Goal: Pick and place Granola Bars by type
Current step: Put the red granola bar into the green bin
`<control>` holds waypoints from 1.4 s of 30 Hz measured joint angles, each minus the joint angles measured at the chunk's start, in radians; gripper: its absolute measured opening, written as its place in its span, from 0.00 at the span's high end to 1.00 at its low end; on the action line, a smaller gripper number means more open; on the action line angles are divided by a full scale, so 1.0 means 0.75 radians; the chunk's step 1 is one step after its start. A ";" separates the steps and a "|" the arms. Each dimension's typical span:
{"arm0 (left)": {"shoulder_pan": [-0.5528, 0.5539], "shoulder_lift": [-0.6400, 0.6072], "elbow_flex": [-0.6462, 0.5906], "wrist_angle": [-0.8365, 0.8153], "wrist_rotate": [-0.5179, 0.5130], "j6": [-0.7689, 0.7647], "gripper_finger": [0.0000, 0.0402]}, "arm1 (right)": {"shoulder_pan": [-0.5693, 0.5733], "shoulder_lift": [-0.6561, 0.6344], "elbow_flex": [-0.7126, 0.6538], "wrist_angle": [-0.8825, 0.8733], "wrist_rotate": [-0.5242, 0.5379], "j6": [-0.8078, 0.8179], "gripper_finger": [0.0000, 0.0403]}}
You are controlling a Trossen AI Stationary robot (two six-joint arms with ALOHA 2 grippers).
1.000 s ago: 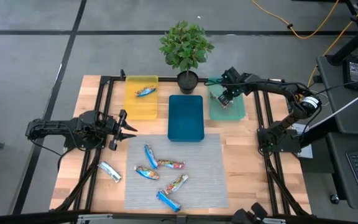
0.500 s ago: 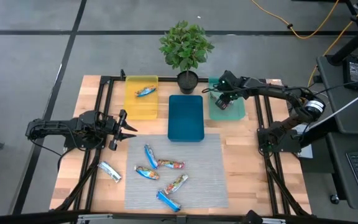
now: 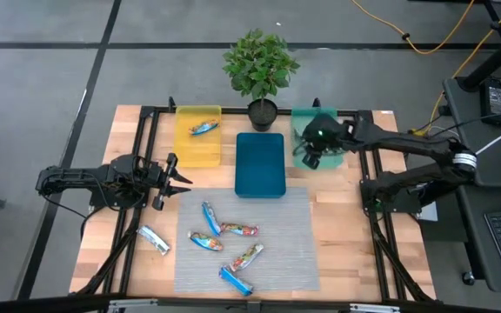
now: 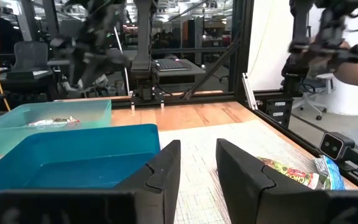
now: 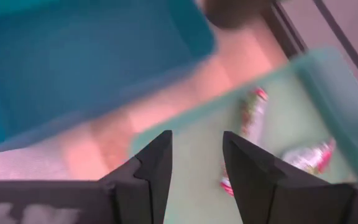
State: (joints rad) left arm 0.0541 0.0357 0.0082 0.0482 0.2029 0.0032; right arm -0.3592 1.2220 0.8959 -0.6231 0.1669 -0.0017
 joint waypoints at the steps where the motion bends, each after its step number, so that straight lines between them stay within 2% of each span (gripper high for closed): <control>1: 0.000 0.000 0.000 0.000 0.000 0.000 0.76 | 0.039 -0.020 0.000 0.003 0.000 0.000 0.64; 6: 0.000 0.000 0.000 0.000 0.000 0.000 0.77 | 0.245 -0.098 0.001 0.023 0.027 0.067 0.64; 12: 0.000 0.000 0.000 0.000 0.000 0.000 0.76 | 0.473 -0.115 0.051 0.025 0.094 0.103 0.64; 17: 0.000 0.000 0.000 0.000 0.000 0.000 0.77 | 0.614 -0.109 0.143 0.026 0.192 0.105 0.64; 21: 0.000 -0.001 0.000 0.000 0.000 0.000 0.77 | 0.708 -0.064 0.273 0.023 0.203 0.096 0.64; 26: 0.000 0.000 0.000 0.000 0.000 0.000 0.76 | 0.813 0.082 0.495 0.004 0.269 0.005 0.64; 35: 0.000 0.000 0.000 0.000 0.000 0.000 0.77 | 0.943 0.500 0.873 -0.094 0.273 -0.141 0.64; 42: 0.000 0.000 0.000 0.000 0.000 0.000 0.76 | 1.009 0.724 1.070 -0.239 0.138 -0.252 0.64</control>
State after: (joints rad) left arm 0.0544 0.0353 0.0082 0.0479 0.2031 0.0032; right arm 0.3978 1.7652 1.6983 -0.8023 0.2705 -0.1905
